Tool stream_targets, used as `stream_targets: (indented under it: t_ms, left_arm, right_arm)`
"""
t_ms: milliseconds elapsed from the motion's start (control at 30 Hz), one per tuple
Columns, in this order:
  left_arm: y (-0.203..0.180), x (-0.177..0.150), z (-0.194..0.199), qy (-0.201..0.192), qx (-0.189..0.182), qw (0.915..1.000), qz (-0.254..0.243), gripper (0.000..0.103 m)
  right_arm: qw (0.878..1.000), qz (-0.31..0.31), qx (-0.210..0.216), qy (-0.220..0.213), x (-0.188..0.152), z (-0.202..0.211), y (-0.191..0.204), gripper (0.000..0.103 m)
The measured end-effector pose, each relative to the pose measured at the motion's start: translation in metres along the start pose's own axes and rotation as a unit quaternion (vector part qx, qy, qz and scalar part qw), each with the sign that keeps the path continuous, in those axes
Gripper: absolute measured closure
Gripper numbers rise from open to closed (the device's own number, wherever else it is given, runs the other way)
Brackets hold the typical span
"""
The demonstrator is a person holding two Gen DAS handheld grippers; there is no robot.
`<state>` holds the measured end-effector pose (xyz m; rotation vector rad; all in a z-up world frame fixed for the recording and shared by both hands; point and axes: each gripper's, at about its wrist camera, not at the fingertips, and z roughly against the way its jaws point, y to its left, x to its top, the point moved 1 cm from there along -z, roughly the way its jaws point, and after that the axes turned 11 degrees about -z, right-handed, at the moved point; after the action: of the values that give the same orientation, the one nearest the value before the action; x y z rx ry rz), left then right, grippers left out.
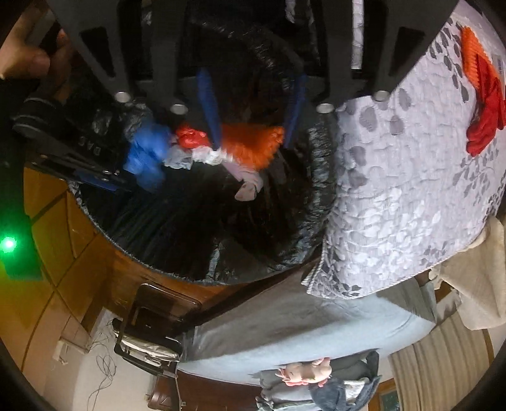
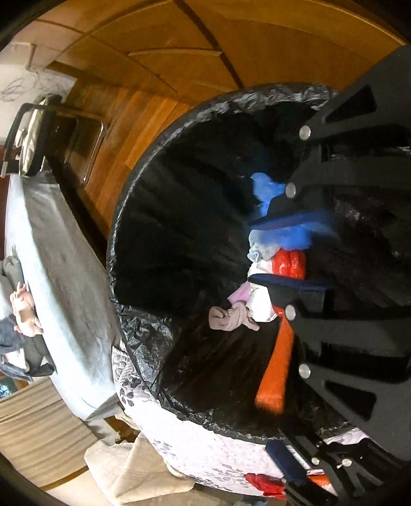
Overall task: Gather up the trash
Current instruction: 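Drop orange pad into bin with left gripper while right gripper drops blue bag, then move both grippers back from the bin to the pile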
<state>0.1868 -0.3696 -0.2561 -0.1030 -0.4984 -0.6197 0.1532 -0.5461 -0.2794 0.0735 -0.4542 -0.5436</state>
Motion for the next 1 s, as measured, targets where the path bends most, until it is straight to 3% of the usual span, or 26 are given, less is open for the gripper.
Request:
stream_targets:
  t_ms: [267, 433, 667, 1000]
  left_arm:
    - [0.024, -0.021, 0.027, -0.013, 0.014, 0.9998, -0.003, 0.053]
    - [0.055, -0.037, 0.053, -0.033, 0.025, 0.9991, 0.002, 0.051]
    - [0.112, -0.073, 0.092, -0.054, 0.051, 0.9971, 0.016, 0.041]
    - [0.203, -0.130, 0.135, -0.068, 0.096, 0.9914, 0.057, 0.038]
  right_arm:
    - [0.999, -0.018, 0.002, -0.033, -0.023, 0.047, 0.008, 0.065]
    - [0.999, 0.000, 0.012, -0.053, -0.046, 0.076, 0.037, 0.050]
    - [0.996, 0.044, 0.052, -0.051, -0.083, 0.095, 0.104, 0.049]
    - [0.988, 0.116, 0.097, -0.039, -0.136, 0.105, 0.210, 0.049]
